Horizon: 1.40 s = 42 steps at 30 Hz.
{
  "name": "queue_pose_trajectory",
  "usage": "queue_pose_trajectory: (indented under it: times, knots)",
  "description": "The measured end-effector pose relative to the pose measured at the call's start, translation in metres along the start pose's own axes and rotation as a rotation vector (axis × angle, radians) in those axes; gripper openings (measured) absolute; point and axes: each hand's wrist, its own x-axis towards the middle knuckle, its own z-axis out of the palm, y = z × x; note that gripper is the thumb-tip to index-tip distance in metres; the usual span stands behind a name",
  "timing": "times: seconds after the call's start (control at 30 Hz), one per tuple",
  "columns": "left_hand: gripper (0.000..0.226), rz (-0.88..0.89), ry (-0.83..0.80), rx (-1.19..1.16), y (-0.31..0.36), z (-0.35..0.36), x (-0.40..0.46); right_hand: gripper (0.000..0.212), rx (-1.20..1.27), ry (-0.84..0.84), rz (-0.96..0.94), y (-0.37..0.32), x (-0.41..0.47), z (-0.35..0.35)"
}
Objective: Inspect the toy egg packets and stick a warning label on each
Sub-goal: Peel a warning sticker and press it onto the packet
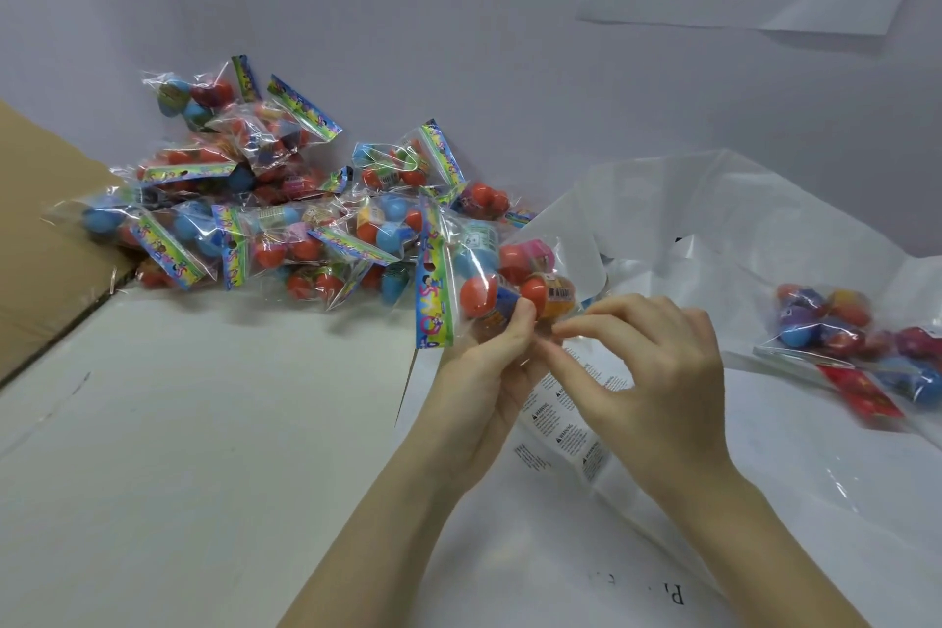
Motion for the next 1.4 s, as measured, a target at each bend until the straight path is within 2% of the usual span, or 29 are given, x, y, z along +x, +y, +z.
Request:
queue_pose_trajectory:
  times: [0.1, 0.23, 0.43, 0.6, 0.67, 0.73, 0.77, 0.8, 0.9, 0.93, 0.97, 1.0, 1.03, 1.1, 1.2, 1.3, 1.4]
  knots:
    - [0.023, 0.008, -0.031, 0.016, -0.001, 0.001, 0.001, 0.017, -0.013, 0.023, -0.034, 0.003, 0.001, 0.000]
    - [0.044, 0.008, -0.001, 0.055, 0.001, 0.001, 0.003, 0.009, -0.120, 0.078, -0.204, 0.007, 0.001, -0.002]
    - [0.064, -0.009, 0.073, 0.059, 0.002, 0.004, 0.003, 0.004, -0.101, 0.079, -0.202, 0.008, 0.002, -0.003]
    - [0.070, -0.004, 0.077, 0.210, 0.003, 0.002, 0.002, 0.001, -0.144, 0.091, -0.248, 0.010, 0.002, -0.004]
    - [0.061, 0.005, 0.061, 0.273, 0.002, 0.000, 0.001, 0.003, -0.142, 0.106, -0.251, 0.010, 0.002, -0.004]
    - [0.045, 0.041, 0.047, 0.341, 0.001, -0.003, -0.001, 0.007, -0.099, 0.120, -0.199, 0.011, 0.001, -0.004]
    - [0.044, 0.081, 0.046, 0.392, 0.000, -0.005, -0.002, 0.010, -0.047, 0.127, -0.145, 0.010, 0.002, -0.004]
    - [0.051, 0.125, 0.044, 0.450, 0.000, -0.006, -0.003, 0.012, 0.028, 0.138, -0.073, 0.008, 0.002, -0.005]
    - [0.090, 0.166, 0.044, 0.506, 0.000, -0.007, -0.001, 0.009, 0.368, 0.120, 0.236, 0.004, 0.006, -0.011]
    - [0.092, 0.162, 0.036, 0.465, 0.001, -0.007, 0.000, 0.012, 0.488, 0.087, 0.349, 0.003, 0.008, -0.012]
    - [0.081, 0.164, 0.024, 0.416, 0.003, -0.007, 0.001, 0.016, 0.596, 0.043, 0.444, 0.003, 0.009, -0.013]
    - [0.061, 0.172, 0.005, 0.383, 0.004, -0.006, 0.002, 0.020, 0.676, 0.010, 0.505, 0.003, 0.010, -0.014]
    - [0.041, 0.181, -0.017, 0.381, 0.006, -0.006, 0.002, 0.024, 0.711, -0.007, 0.535, 0.003, 0.010, -0.014]
    - [0.022, 0.194, 0.001, 0.424, 0.008, -0.004, 0.000, 0.027, 0.696, 0.009, 0.550, 0.002, 0.010, -0.014]
    - [0.017, 0.169, 0.132, 0.411, 0.010, 0.000, -0.002, 0.023, 0.666, 0.075, 0.497, 0.000, 0.010, -0.015]
    - [0.006, 0.149, 0.160, 0.383, 0.013, 0.003, -0.002, 0.021, 0.527, 0.065, 0.282, 0.000, 0.011, -0.016]
    - [0.009, 0.155, 0.172, 0.377, 0.015, 0.003, -0.003, 0.028, 0.472, 0.033, 0.242, 0.001, 0.012, -0.016]
